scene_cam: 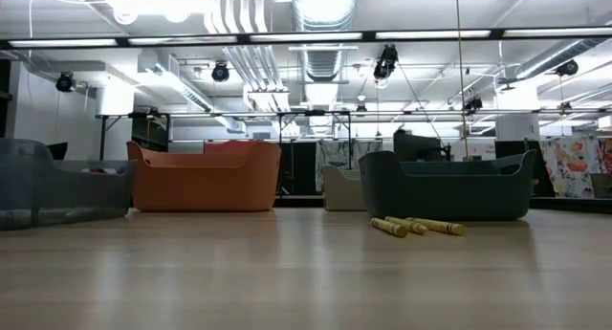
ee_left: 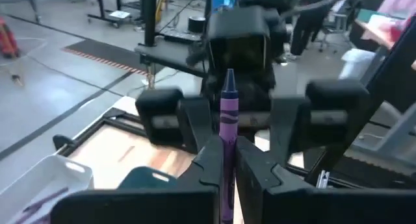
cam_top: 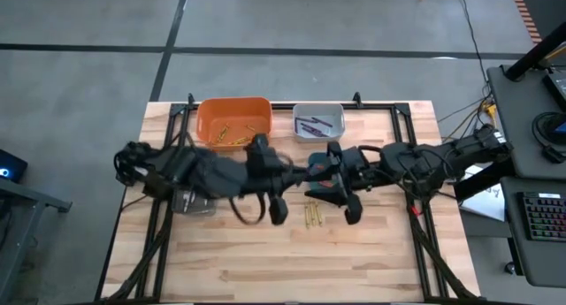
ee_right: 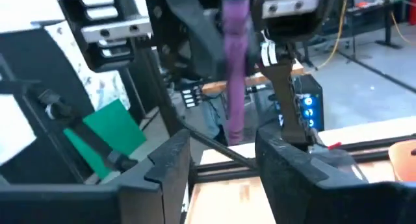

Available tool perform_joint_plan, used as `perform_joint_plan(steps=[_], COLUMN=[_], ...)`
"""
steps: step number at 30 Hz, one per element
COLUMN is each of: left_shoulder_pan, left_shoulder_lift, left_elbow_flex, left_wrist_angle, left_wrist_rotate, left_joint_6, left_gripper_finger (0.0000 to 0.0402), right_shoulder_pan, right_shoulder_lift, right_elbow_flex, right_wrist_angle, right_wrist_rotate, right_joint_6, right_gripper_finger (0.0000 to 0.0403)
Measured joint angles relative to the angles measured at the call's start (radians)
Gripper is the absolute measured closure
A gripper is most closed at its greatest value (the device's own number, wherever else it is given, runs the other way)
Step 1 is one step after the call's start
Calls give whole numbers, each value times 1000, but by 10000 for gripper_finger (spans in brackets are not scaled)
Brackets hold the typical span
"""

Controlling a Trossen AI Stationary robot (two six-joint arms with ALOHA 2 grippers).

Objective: Sort crayons
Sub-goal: Put the violet crayon into the gray bin

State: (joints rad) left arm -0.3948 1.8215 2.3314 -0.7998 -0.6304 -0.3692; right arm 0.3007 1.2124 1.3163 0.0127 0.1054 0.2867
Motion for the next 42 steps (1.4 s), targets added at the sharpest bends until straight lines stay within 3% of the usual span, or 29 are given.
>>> perform_joint_plan(steps=[8,13,16,21,24,29,32,37,42], left_shoulder_pan=[71,79,79,80,83,90,92,92,90], left_shoulder_lift=[-15,-17,-18,-18,-25,-76,-123,-198,-245], left_elbow_flex=[6,6,6,6,6,6,6,6,6], left_wrist_angle=[16,15,9,-12,-16,-64,-116,-201,-213], left_wrist_rotate=[140,147,147,144,143,143,87,-60,-95], left_joint_6=[50,73,78,75,77,99,107,90,73], left_gripper_finger=[402,402,402,390,370,331,313,301,300], right_shoulder_pan=[-53,-69,-69,-69,-81,-147,-215,-385,-585], right_shoulder_lift=[59,83,92,95,94,96,115,186,315], right_elbow_flex=[51,79,93,110,127,213,276,380,432], right_wrist_angle=[30,30,31,21,-3,-184,-362,-718,-953], right_wrist_rotate=[2,5,46,52,52,55,54,54,46], right_joint_6=[-31,-83,-114,-152,-142,-94,-65,-95,-208], right_gripper_finger=[237,253,285,377,386,388,388,389,390])
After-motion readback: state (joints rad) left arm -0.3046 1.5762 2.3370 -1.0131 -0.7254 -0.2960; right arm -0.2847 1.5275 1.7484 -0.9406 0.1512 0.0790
